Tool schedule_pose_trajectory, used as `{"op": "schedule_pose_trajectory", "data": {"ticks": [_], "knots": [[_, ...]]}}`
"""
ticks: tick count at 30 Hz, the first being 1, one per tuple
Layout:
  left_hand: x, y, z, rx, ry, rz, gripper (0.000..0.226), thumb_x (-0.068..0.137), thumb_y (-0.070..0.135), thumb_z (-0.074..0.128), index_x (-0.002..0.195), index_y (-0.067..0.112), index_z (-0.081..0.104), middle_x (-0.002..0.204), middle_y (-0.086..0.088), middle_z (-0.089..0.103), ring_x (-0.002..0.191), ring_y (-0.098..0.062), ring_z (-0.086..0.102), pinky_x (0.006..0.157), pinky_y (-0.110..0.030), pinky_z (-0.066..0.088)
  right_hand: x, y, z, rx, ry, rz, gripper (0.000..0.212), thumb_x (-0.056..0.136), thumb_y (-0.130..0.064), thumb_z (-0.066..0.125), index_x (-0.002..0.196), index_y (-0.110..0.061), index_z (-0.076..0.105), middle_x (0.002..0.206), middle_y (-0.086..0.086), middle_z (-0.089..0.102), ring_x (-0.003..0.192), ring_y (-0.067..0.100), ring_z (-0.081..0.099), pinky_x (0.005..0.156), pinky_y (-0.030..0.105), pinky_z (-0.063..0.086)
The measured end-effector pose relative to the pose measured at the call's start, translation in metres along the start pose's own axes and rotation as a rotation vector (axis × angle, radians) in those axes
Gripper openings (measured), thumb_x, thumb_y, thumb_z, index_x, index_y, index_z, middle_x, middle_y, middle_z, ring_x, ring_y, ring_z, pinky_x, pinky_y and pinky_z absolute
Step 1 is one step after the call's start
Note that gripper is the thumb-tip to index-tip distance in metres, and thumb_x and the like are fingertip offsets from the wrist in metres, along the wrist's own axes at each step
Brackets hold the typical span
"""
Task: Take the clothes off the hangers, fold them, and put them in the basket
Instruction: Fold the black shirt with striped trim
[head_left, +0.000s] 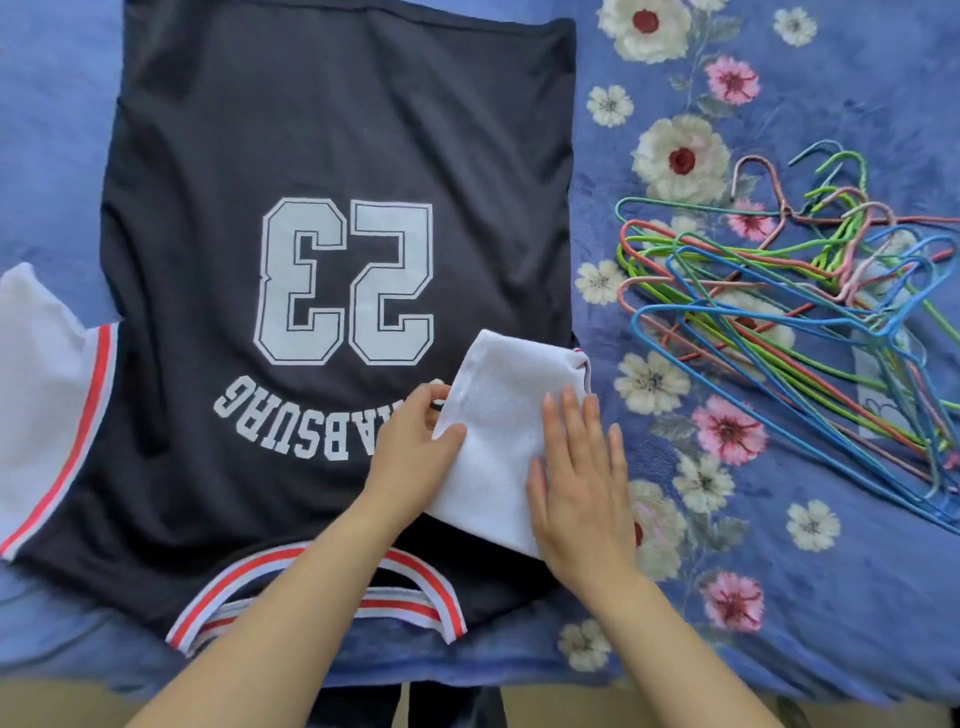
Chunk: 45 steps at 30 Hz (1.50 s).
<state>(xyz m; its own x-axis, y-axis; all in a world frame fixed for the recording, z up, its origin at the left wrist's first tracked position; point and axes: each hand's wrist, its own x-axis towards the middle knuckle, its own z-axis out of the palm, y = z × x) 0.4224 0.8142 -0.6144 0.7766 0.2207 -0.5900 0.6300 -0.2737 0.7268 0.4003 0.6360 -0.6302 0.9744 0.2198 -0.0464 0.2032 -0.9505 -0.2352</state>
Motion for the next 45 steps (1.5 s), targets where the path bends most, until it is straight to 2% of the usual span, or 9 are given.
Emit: {"op": "schedule_pose_trajectory", "data": {"ticks": [6,12,20,26,30,33,36,40,45], "knots": [[-0.013,-0.033,0.006,0.510,-0.030,0.399,0.070,0.089,0.015,0.063,0.148,0.023,0.026,0.129,-0.001,0.043,0.110,-0.020,0.052,0.083,-0.035,0.051,0.026,0.008,0.031,-0.240,-0.171,-0.198,0.061,0.094,-0.036,0.035,0.151,-0.012,0.034,0.159,0.016,0.025,0.147,0.031,0.023,0.118,0.050,0.015],[-0.020,-0.064,-0.027,0.743,0.119,0.516,0.061,0.073,0.025,0.079,0.128,0.019,0.053,0.129,-0.009,0.050,0.113,-0.025,0.047,0.083,-0.039,0.051,0.026,-0.014,0.037,-0.295,-0.229,-0.098,0.066,0.087,-0.031,0.035,0.147,-0.004,0.037,0.153,0.026,0.031,0.142,0.039,0.032,0.117,0.053,0.011],[-0.027,-0.109,-0.170,0.367,0.757,0.028,0.051,0.083,0.010,0.067,0.131,0.010,0.051,0.138,-0.015,0.040,0.124,-0.034,0.034,0.101,-0.053,0.031,0.036,-0.150,0.040,-0.089,-0.308,-0.178,0.072,0.077,-0.022,0.034,0.147,-0.005,0.036,0.153,0.020,0.035,0.143,0.035,0.031,0.118,0.047,0.012],[-0.011,-0.153,-0.275,-0.190,1.015,-0.533,0.071,0.084,0.032,0.070,0.140,0.000,0.041,0.142,-0.026,0.040,0.134,-0.038,0.033,0.109,-0.046,0.030,0.059,-0.248,0.059,-0.013,-0.424,-0.414,0.072,0.089,-0.050,0.034,0.155,-0.025,0.021,0.162,0.010,0.016,0.150,0.032,0.011,0.118,0.048,0.010],[0.001,-0.164,-0.311,-0.548,0.944,-0.425,0.065,0.080,0.032,0.076,0.131,-0.001,0.050,0.118,-0.014,0.065,0.105,-0.020,0.060,0.092,-0.031,0.046,0.073,-0.270,0.073,-0.134,-0.431,-0.588,0.074,0.087,-0.058,0.035,0.152,-0.022,0.032,0.159,0.006,0.028,0.146,0.030,0.024,0.115,0.052,0.027],[0.008,-0.163,-0.320,-0.733,0.774,-0.347,0.030,0.081,0.022,0.077,0.106,0.009,0.068,0.105,-0.004,0.073,0.096,-0.017,0.068,0.082,-0.031,0.053,0.083,-0.279,0.077,-0.115,-0.387,-0.601,0.074,0.089,-0.055,0.036,0.152,-0.016,0.032,0.159,0.002,0.028,0.147,0.026,0.022,0.119,0.047,0.019],[0.006,-0.160,-0.328,-0.978,0.632,-0.385,0.030,0.082,0.014,0.075,0.111,0.007,0.067,0.105,-0.007,0.074,0.095,-0.022,0.071,0.079,-0.034,0.056,0.094,-0.290,0.077,-0.084,-0.355,-0.598,0.073,0.089,-0.049,0.038,0.152,-0.014,0.030,0.159,0.002,0.029,0.147,0.025,0.022,0.117,0.045,0.013],[-0.016,-0.168,-0.341,-1.080,0.890,-0.304,0.025,0.086,0.011,0.069,0.109,0.021,0.068,0.108,0.003,0.073,0.096,-0.015,0.071,0.081,-0.031,0.056,0.102,-0.303,0.079,-0.084,-0.430,-0.564,0.075,0.093,-0.050,0.031,0.156,-0.020,0.007,0.164,0.001,0.011,0.151,0.022,0.002,0.120,0.047,0.006],[-0.030,-0.173,-0.331,-1.139,0.879,-0.237,0.031,0.090,0.014,0.067,0.121,0.017,0.064,0.116,0.003,0.071,0.106,-0.013,0.068,0.096,-0.034,0.052,0.104,-0.315,0.079,-0.141,-0.608,-0.538,0.072,0.098,-0.056,0.031,0.155,-0.033,-0.008,0.163,0.002,-0.017,0.148,0.023,-0.020,0.120,0.051,-0.007]]}}
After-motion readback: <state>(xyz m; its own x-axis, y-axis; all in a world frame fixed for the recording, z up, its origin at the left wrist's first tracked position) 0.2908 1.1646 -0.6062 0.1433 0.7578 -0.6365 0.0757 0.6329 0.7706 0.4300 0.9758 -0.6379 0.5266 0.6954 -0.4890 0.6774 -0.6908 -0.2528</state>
